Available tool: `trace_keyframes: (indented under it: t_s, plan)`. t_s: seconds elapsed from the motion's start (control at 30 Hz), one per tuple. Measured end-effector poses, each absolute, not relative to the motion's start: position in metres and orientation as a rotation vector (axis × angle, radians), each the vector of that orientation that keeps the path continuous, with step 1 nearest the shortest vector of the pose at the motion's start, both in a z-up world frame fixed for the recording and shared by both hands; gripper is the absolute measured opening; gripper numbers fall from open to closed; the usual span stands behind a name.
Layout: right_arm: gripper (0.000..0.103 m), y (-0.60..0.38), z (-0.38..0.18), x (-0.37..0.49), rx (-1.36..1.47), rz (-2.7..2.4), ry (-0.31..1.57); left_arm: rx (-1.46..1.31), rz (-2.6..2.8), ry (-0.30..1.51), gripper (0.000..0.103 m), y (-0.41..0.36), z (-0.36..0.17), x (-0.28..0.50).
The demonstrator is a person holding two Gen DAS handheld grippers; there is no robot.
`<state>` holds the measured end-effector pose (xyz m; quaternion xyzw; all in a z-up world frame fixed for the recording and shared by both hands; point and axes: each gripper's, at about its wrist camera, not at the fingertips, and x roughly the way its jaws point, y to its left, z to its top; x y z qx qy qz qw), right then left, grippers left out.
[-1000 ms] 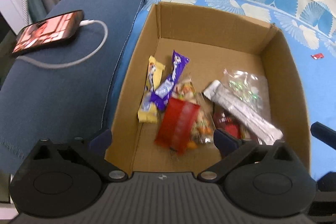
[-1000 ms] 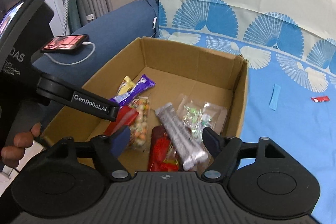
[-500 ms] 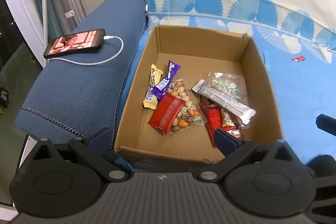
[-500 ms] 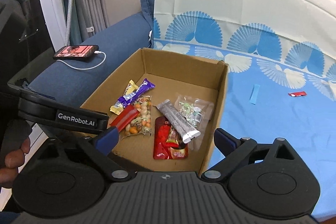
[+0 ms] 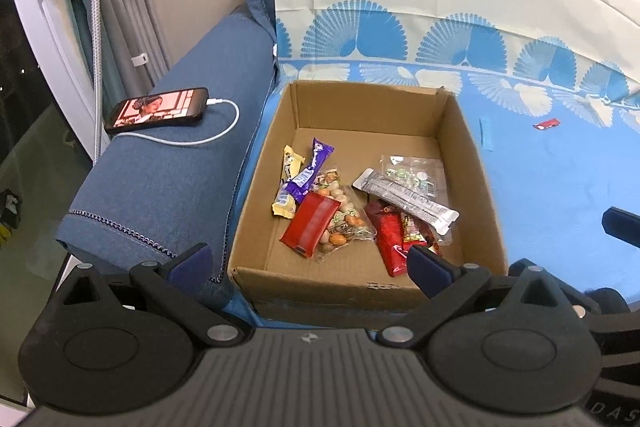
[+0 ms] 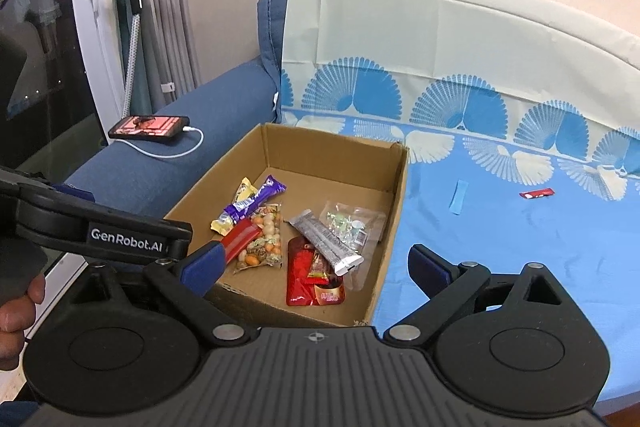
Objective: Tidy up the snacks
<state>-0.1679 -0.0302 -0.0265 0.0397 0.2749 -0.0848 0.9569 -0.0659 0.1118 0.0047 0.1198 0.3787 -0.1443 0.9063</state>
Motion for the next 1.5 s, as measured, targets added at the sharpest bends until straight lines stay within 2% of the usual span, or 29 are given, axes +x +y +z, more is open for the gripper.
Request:
trace_keyframes:
  t_s: [0.9,1.2,1.5]
  plan:
    - [0.099,-0.044,-0.024,-0.178,0.12,-0.184,0.523,0.28,-0.316,0.779,0.103,0.095,0.014,-0.067]
    - [0.099,-0.103,-0.031,-0.192,0.186,-0.337,0.507,0.336,-0.404,0.816,0.103,0.04,0.017,-0.056]
    - [0.099,-0.203,-0.052,-0.216,0.283,-0.569,0.499,0.358,-0.521,0.889,0.103,-0.054,0.02,-0.025]
